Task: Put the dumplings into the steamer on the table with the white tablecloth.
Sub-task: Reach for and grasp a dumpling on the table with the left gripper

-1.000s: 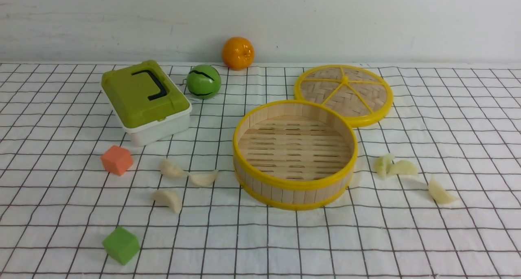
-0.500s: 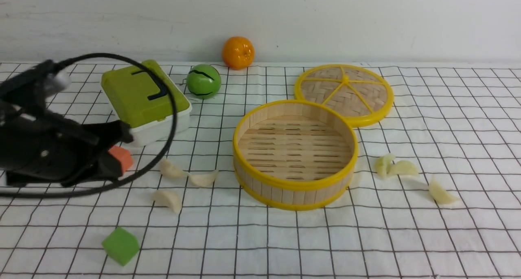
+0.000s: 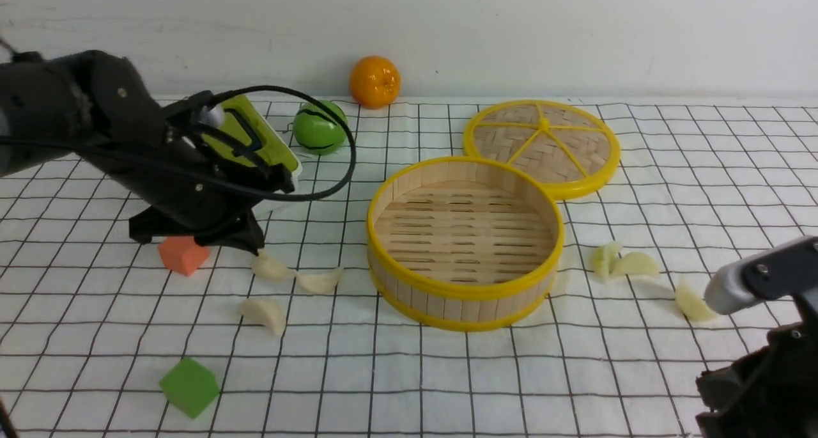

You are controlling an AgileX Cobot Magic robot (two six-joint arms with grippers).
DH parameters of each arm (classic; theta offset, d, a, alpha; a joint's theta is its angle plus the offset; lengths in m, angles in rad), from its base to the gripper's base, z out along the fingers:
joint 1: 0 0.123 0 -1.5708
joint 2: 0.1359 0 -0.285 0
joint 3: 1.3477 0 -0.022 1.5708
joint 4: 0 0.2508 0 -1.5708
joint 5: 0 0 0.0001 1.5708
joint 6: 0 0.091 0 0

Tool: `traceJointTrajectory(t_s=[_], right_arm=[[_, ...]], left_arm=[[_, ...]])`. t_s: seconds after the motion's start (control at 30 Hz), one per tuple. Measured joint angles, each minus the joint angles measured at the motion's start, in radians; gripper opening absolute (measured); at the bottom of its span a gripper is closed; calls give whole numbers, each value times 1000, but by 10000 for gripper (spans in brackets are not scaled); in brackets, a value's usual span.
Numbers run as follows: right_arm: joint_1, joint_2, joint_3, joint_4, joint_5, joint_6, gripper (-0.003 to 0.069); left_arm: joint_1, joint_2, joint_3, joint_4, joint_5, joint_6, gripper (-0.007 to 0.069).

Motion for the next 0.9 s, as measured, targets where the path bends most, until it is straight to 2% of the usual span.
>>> traceJointTrajectory(t_s=[0.13,0.2,0.27,0.3,0.4,0.47,0.6,0.73,0.77,0.8,0.9], right_arm=[[0,25,-8,22,3,-14,-4],[0,35,-9,26,4,-19,-4],[0,39,-9,27,4,-19,-4],[0,40,-9,27,4,-20,-4],[0,40,-10,27,2,-20,-4],[0,40,-10,28,-3,-20,-2],[0,40,-10,28,-12,-20,0],[0,40,-10,28,-17,-20,3],[0,40,-10,28,-18,-20,6],[0,40,-10,28,-20,-20,6],[0,40,-10,28,-25,-20,9]], left_arm=[[-34,72,-63,130,5,-167,84],[-38,131,-106,193,6,-269,195],[-38,155,-125,210,6,-303,252],[-38,187,-143,227,6,-321,331],[-38,230,-170,231,5,-327,412],[-38,251,-179,235,1,-330,430],[-38,285,-184,242,-7,-336,418],[-38,296,-184,244,-8,-336,288],[-38,296,-186,245,-8,-332,213],[-38,296,-188,245,-8,-322,176],[-38,296,-224,242,32,-254,177]])
